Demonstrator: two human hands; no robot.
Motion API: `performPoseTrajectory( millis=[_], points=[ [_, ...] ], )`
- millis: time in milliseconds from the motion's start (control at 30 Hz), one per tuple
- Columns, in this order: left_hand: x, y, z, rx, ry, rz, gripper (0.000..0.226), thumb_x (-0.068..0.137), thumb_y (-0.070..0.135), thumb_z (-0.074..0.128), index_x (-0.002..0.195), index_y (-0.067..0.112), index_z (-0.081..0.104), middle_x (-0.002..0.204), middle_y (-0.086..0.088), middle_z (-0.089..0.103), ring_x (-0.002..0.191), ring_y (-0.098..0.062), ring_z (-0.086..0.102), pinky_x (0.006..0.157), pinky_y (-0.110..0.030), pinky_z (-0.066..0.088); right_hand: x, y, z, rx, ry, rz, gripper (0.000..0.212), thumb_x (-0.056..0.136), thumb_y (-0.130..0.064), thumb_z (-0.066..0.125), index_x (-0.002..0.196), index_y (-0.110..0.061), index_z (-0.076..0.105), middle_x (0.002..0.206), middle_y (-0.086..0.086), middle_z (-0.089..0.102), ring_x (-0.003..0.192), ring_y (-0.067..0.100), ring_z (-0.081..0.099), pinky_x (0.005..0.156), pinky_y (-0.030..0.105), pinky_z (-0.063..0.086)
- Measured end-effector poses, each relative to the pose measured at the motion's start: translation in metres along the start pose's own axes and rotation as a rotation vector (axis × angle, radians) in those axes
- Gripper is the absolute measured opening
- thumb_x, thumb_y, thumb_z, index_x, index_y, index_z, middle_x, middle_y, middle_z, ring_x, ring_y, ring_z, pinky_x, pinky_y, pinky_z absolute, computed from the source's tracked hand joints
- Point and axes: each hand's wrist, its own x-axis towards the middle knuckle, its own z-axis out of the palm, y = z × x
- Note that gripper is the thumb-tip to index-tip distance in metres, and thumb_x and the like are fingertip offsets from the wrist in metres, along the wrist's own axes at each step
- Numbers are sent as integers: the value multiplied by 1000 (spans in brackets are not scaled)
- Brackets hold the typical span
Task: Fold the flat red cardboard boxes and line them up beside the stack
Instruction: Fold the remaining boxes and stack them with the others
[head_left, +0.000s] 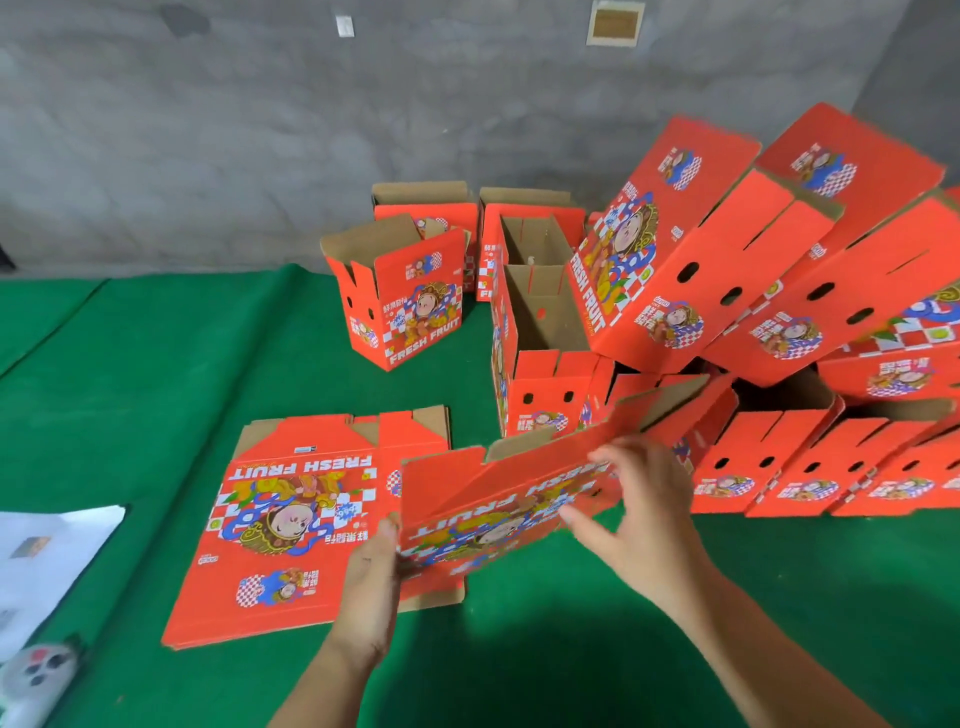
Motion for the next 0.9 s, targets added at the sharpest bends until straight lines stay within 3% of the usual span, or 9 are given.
performPoseTrajectory(
  millis=[100,167,267,367,500,567,667,800,900],
  points=[
    [-5,0,13,51,79,-34,65,101,63,38,93,10,74,94,-16,74,87,-31,72,80,-41,60,3,13,3,245,93,334,95,64,-53,88,141,-17,44,137,-5,46,131,19,48,109,48,43],
    [-4,3,19,51,193,-42,74,98,71,31,98,8,69,85,-19,64,83,-32,62,83,-50,55,4,17,3,337,-14,364,102,67,-58,84,150,-30,32,146,-22,41,141,2,38,115,45,37],
    [0,4,22,7,341,-62,77,105,68,26,92,6,70,86,-27,70,88,-48,69,96,-63,53,5,15,3,554,-123,328,79,72,-57,84,137,-40,43,135,-11,58,131,14,53,113,54,39],
    [2,10,23,-101,433,-62,66,107,65,31,80,23,75,83,-7,76,88,-40,71,81,-45,63,16,14,-11,513,-134,297,54,71,-50,88,109,-31,55,104,-5,69,103,24,65,95,62,46],
    [-1,37,25,-75,261,115,76,84,91,44,98,21,72,105,-16,73,102,-34,67,103,-60,49,25,23,-29,123,-245,322,61,58,-69,81,94,-31,48,97,-6,68,98,19,60,97,51,41],
    [-2,54,24,-4,86,251,94,75,97,48,113,13,65,114,-14,73,109,-31,67,105,-48,50,26,20,-34,216,-312,310,58,67,-55,87,96,-35,40,95,-8,72,85,11,65,82,45,48],
    [-1,79,18,175,-180,346,78,76,80,71,126,20,66,120,-6,76,111,-21,71,94,-34,58,23,17,-30,238,-366,311,64,75,-50,83,101,-28,30,92,-5,70,83,18,68,76,47,52],
    [1,93,15,301,-253,252,30,86,56,75,103,32,79,90,3,80,80,-7,74,71,-24,58,21,12,-24,365,-367,326,62,75,-39,87,105,-42,33,86,-11,70,71,11,68,68,39,53],
    [-2,98,15,170,-181,132,31,99,58,60,86,39,82,79,8,79,69,-3,72,61,-18,56,14,8,-23,426,-351,248,72,73,-15,92,106,-47,36,81,-23,64,58,3,53,59,16,44]
  ],
)
